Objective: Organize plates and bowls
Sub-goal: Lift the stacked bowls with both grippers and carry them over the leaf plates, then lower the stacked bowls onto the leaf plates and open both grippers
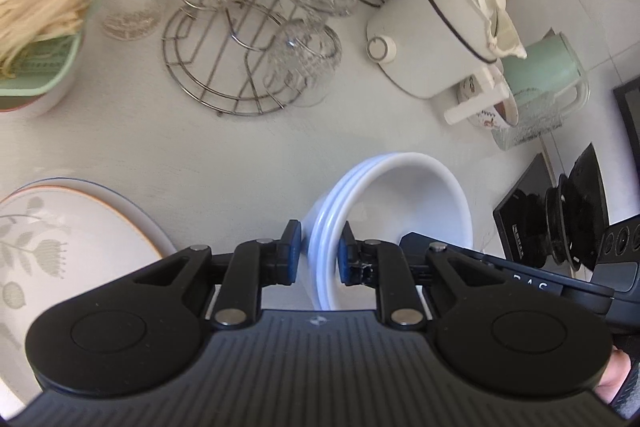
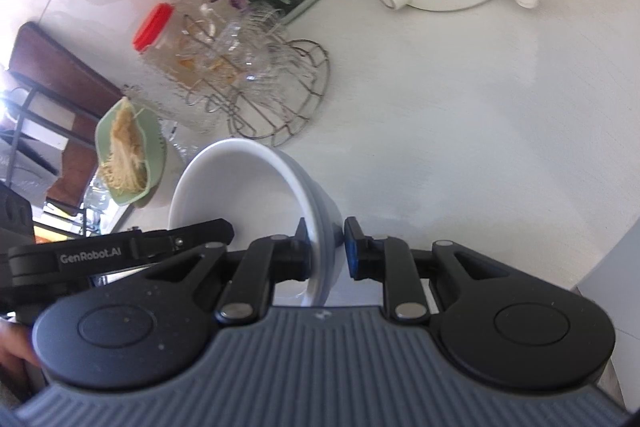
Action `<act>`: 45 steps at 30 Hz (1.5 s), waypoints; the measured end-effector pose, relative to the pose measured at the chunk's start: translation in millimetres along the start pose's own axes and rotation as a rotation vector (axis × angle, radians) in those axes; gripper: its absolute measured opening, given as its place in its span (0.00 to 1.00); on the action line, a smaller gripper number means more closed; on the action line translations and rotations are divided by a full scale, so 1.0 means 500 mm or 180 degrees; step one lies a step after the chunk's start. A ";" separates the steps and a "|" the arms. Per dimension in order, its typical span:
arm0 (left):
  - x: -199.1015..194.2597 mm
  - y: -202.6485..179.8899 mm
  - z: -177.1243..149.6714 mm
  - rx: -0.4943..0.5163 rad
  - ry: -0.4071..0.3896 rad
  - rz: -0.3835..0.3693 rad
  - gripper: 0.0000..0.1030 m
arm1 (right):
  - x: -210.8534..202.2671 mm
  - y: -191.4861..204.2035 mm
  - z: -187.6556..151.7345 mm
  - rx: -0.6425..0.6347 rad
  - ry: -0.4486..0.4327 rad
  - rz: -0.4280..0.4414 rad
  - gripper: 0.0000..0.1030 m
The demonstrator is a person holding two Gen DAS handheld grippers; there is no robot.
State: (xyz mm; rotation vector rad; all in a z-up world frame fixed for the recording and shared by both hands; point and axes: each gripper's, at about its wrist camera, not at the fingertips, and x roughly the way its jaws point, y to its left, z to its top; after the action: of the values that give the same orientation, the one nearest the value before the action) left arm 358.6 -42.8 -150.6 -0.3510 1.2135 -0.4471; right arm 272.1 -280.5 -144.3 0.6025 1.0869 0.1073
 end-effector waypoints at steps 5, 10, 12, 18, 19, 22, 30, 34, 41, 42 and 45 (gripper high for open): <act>-0.037 0.026 -0.005 -0.0119 -0.0129 -0.0010 0.20 | 0.006 0.032 0.002 -0.0114 0.0015 0.0061 0.20; -0.070 0.061 -0.013 -0.0237 -0.0215 0.0014 0.20 | 0.019 0.067 -0.005 -0.0253 0.0064 0.0130 0.21; -0.083 0.076 -0.018 -0.0278 -0.0254 0.0027 0.20 | 0.026 0.081 -0.010 -0.0296 0.0090 0.0159 0.21; -0.119 0.126 -0.037 -0.0434 -0.0394 0.0025 0.21 | 0.043 0.132 -0.024 -0.0494 0.0200 0.0223 0.22; -0.126 0.134 -0.042 -0.0471 -0.0431 0.0029 0.21 | 0.047 0.140 -0.027 -0.0528 0.0226 0.0233 0.22; -0.144 0.155 -0.058 -0.0544 -0.0511 0.0087 0.21 | 0.059 0.167 -0.033 -0.0632 0.0290 0.0255 0.22; -0.182 0.229 -0.095 -0.0793 -0.0637 0.0233 0.21 | 0.116 0.219 -0.061 -0.0691 0.0576 0.0398 0.22; -0.194 0.263 -0.118 -0.0895 -0.0650 0.0270 0.21 | 0.142 0.242 -0.075 -0.0739 0.0689 0.0426 0.22; -0.187 0.323 -0.148 -0.1110 -0.0592 0.0322 0.21 | 0.184 0.269 -0.105 -0.0857 0.0879 0.0380 0.22; -0.185 0.328 -0.151 -0.1127 -0.0586 0.0341 0.21 | 0.189 0.270 -0.109 -0.0874 0.0904 0.0366 0.22; -0.178 0.341 -0.158 -0.1137 -0.0553 0.0379 0.21 | 0.208 0.273 -0.118 -0.0834 0.0985 0.0316 0.22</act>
State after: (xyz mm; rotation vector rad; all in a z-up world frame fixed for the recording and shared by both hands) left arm 282.5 147.7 -186.1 -0.6067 1.1353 -0.0917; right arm 299.1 -104.2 -177.0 0.4104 1.3157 0.4341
